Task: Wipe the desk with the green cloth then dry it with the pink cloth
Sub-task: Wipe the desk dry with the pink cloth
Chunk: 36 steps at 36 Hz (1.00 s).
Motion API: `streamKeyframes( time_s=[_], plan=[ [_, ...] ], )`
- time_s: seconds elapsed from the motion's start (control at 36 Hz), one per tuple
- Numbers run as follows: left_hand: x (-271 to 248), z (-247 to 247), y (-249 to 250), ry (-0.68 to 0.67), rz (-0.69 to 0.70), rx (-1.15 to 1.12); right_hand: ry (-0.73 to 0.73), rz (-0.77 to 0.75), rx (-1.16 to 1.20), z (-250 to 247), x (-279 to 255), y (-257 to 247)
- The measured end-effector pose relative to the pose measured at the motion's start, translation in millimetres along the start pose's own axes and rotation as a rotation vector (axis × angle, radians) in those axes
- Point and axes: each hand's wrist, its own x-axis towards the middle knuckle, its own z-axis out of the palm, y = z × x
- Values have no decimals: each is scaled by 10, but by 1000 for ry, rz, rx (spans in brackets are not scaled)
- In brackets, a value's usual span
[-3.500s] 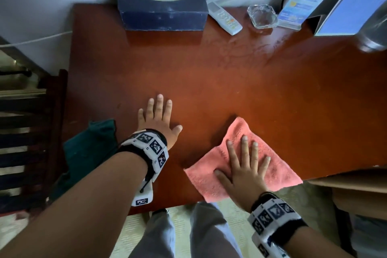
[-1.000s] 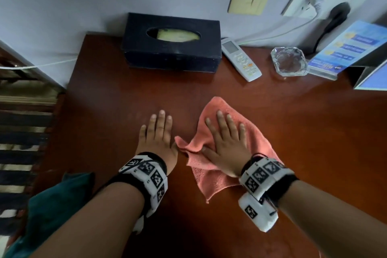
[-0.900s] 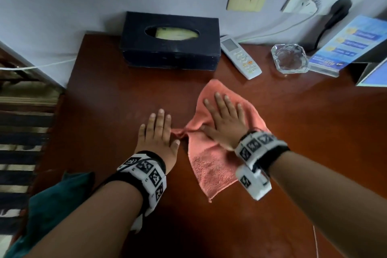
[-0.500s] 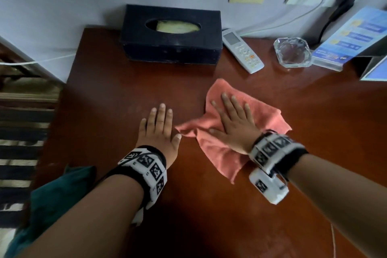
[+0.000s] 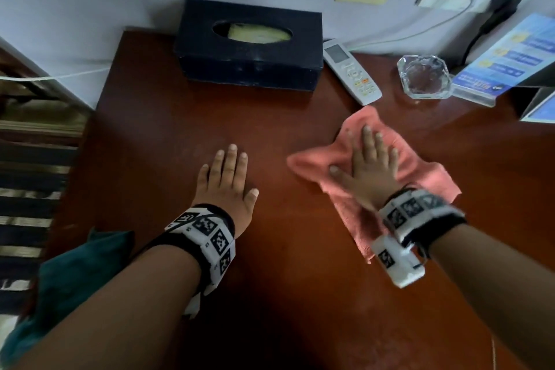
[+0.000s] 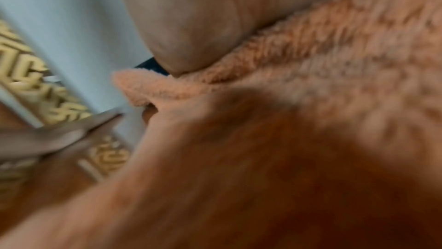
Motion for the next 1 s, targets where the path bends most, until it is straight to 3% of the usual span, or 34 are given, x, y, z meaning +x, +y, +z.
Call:
streamKeyframes(
  time_s=[0.11, 0.22, 0.42, 0.56, 0.69, 1.0],
  plan=[
    [17, 7, 10, 9, -10, 17, -124, -242, -29, 211, -353, -247],
    [36, 9, 17, -4, -24, 23, -138, -343, -50, 180, -274, -167],
    [48, 46, 14, 36, -32, 14, -73, -200, -45, -159, 362, -143],
    [63, 96, -14, 81, -20, -16, -60, -138, -16, -236, 458, -249],
    [60, 80, -1, 72, -29, 4, -30, -206, -22, 46, 91, -296],
    [44, 82, 16, 111, -36, 12, -166, -487, -124, 649, -1204, -283]
  ],
)
